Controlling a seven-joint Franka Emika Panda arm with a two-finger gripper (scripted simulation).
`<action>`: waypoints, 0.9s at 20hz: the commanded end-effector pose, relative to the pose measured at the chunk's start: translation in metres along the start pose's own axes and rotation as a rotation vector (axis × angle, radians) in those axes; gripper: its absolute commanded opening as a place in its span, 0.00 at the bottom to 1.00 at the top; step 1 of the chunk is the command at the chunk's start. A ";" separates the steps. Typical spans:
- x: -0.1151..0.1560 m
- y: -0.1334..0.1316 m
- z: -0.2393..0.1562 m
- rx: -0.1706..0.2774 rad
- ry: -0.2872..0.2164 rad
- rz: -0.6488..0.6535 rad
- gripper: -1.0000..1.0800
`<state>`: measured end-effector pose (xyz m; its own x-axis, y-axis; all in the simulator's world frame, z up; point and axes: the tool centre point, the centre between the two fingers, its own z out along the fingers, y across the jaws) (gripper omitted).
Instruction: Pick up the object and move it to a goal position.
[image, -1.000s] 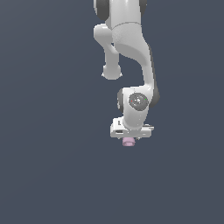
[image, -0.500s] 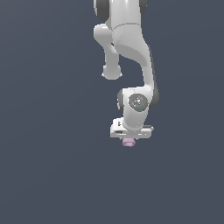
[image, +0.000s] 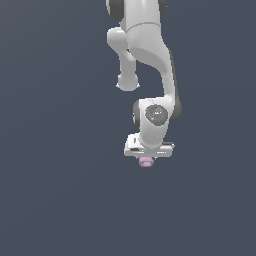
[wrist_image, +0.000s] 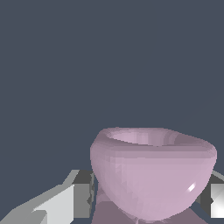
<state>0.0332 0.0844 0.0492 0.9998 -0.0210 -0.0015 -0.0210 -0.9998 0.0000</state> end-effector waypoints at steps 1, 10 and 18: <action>0.001 0.006 -0.011 0.000 0.002 0.001 0.00; 0.007 0.047 -0.082 0.000 0.002 0.001 0.00; 0.013 0.075 -0.132 0.000 0.002 0.001 0.00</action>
<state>0.0441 0.0130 0.1741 0.9997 -0.0228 0.0017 -0.0228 -0.9997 -0.0003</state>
